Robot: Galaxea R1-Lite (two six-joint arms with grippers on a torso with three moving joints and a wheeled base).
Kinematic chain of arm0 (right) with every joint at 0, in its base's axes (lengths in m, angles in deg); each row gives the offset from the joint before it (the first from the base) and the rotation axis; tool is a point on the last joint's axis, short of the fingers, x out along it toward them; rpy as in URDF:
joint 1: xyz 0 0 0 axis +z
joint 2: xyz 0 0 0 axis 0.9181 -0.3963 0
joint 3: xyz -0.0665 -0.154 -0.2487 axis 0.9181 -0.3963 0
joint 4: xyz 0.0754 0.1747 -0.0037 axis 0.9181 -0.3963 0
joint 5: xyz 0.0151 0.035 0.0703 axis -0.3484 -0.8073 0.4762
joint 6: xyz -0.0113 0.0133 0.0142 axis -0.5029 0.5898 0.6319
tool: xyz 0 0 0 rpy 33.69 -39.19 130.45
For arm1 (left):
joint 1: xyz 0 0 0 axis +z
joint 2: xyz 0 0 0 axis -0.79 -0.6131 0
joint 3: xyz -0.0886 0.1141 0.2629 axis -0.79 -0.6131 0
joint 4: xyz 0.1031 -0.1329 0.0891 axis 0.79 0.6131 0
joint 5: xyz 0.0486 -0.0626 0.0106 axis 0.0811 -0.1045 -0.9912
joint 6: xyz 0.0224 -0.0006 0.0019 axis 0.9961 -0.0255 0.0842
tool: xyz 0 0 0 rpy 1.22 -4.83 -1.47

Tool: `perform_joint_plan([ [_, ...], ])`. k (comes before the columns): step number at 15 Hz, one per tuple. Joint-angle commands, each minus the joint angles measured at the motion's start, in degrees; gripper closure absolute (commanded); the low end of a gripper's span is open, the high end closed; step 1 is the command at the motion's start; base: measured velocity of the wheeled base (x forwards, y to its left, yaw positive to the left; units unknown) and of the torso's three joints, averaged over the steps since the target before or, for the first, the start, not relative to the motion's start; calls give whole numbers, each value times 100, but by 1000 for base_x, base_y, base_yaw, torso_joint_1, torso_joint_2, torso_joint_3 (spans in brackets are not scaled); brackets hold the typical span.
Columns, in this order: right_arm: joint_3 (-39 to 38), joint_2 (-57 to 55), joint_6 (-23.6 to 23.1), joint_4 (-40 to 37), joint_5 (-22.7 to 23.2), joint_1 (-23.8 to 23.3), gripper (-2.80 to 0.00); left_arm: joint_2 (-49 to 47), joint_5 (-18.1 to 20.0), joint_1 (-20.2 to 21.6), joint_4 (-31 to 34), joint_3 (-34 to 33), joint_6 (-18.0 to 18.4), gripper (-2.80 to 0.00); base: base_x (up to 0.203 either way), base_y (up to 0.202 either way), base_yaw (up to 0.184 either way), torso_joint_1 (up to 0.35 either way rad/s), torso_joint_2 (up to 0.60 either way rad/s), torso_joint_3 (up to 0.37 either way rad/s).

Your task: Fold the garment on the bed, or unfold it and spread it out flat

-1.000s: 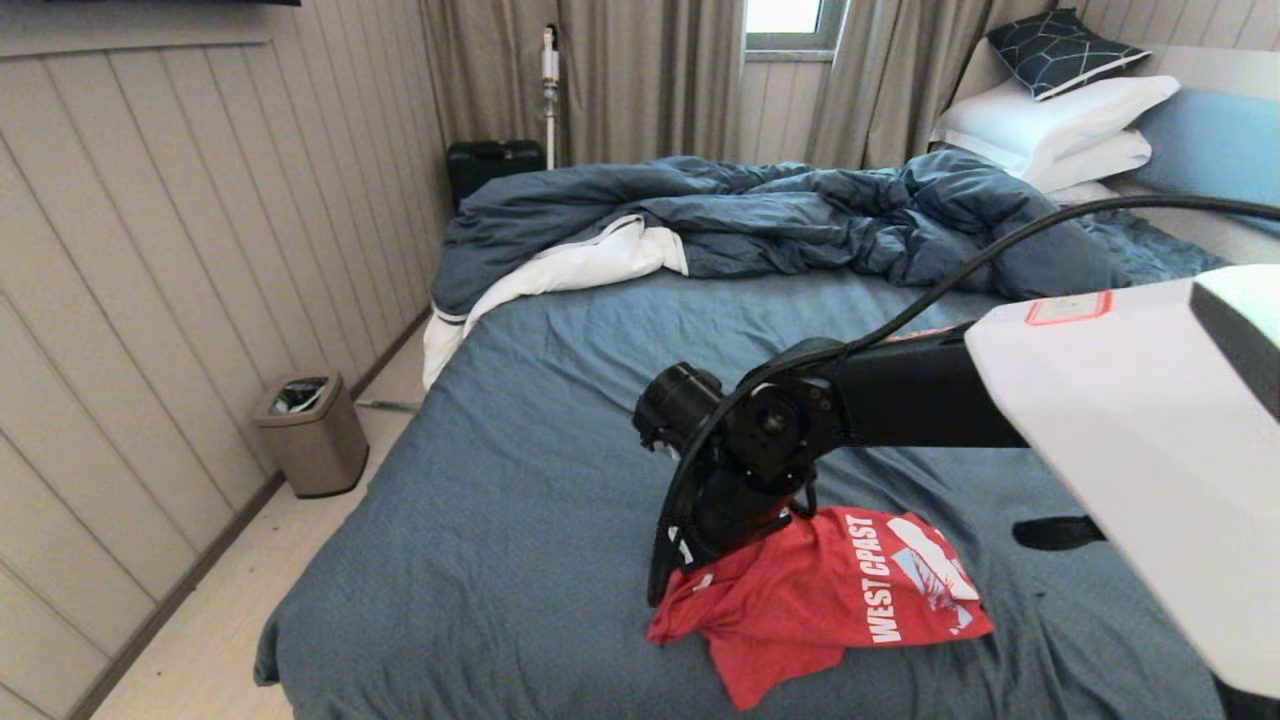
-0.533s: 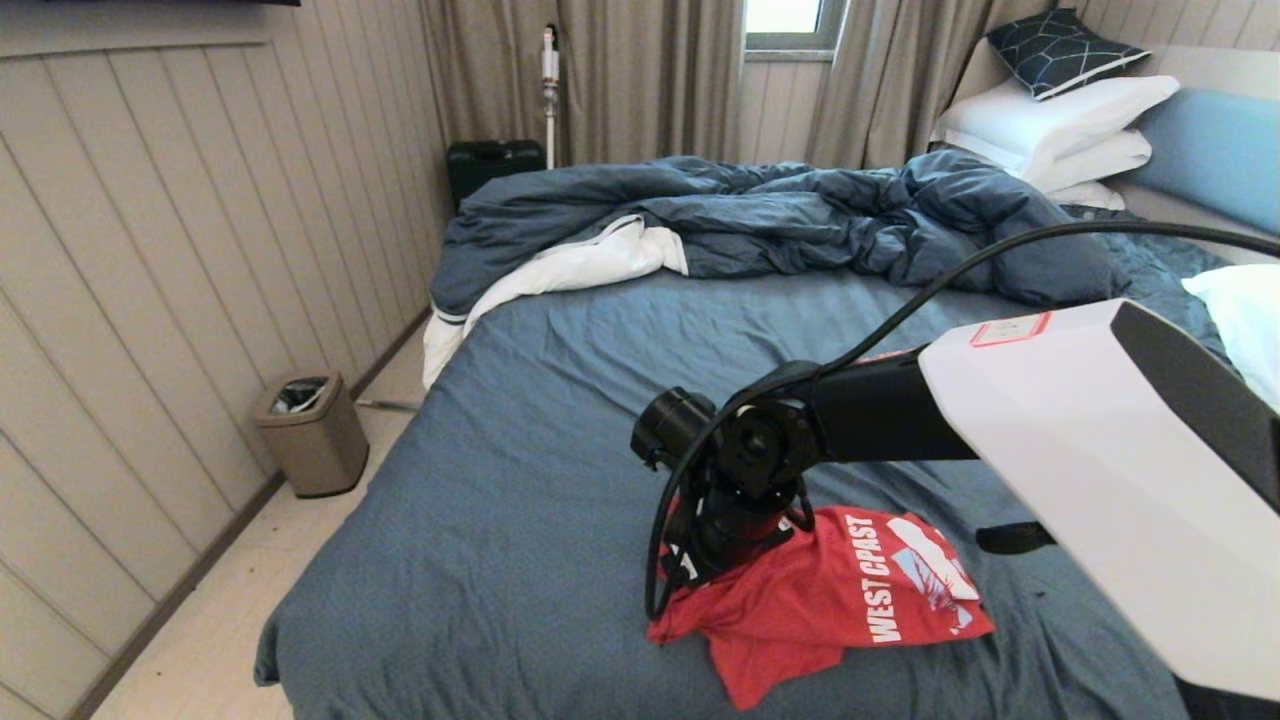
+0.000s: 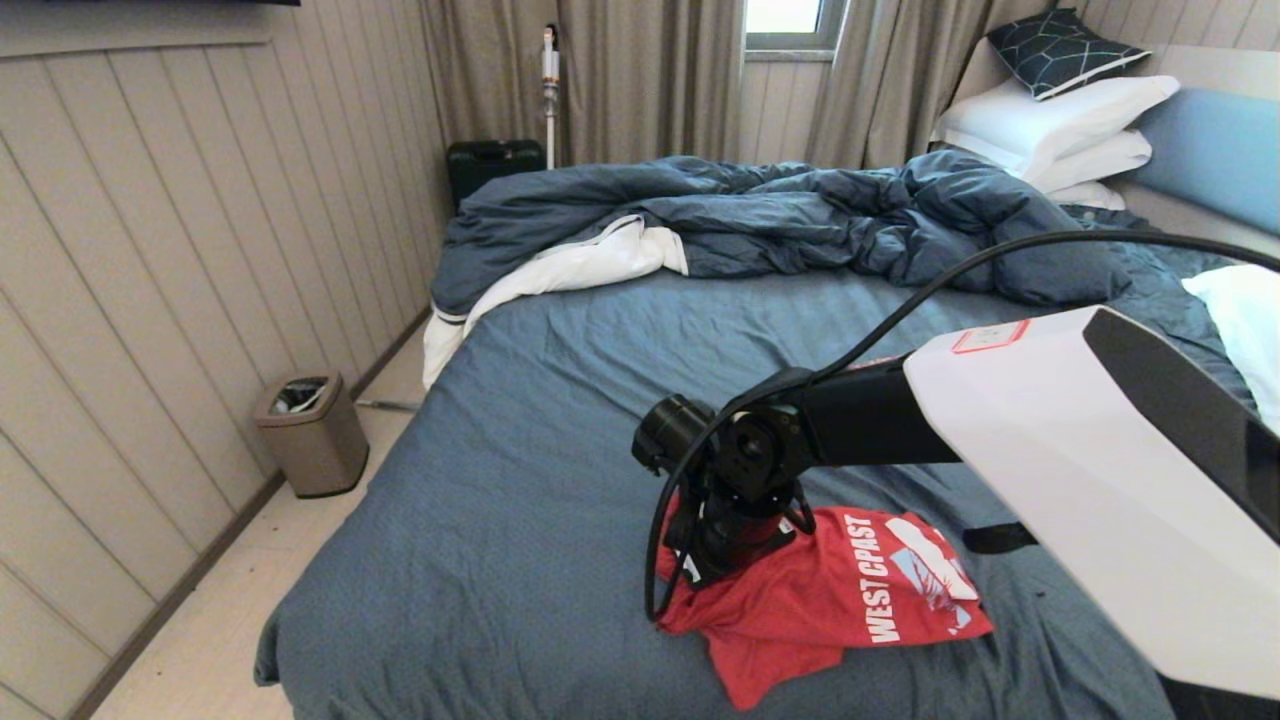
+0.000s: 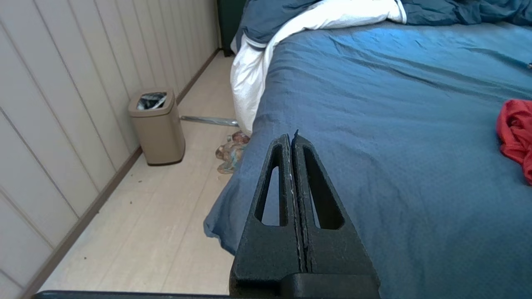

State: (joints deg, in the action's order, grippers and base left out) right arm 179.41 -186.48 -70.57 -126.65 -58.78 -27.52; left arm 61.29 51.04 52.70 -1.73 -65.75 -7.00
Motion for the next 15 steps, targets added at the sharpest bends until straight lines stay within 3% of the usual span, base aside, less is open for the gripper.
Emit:
perform_joint_plan([
  [1, -36, 66, 8, -35, -5, -2, 0, -7, -4, 2, -4, 0, -1, 0, 0, 0, 0, 0, 0, 0],
  [15, -462, 822, -1, -29, -96, -197, 0, -7, -4, 2, -4, 0, -1, 0, 0, 0, 0, 0, 0, 0],
])
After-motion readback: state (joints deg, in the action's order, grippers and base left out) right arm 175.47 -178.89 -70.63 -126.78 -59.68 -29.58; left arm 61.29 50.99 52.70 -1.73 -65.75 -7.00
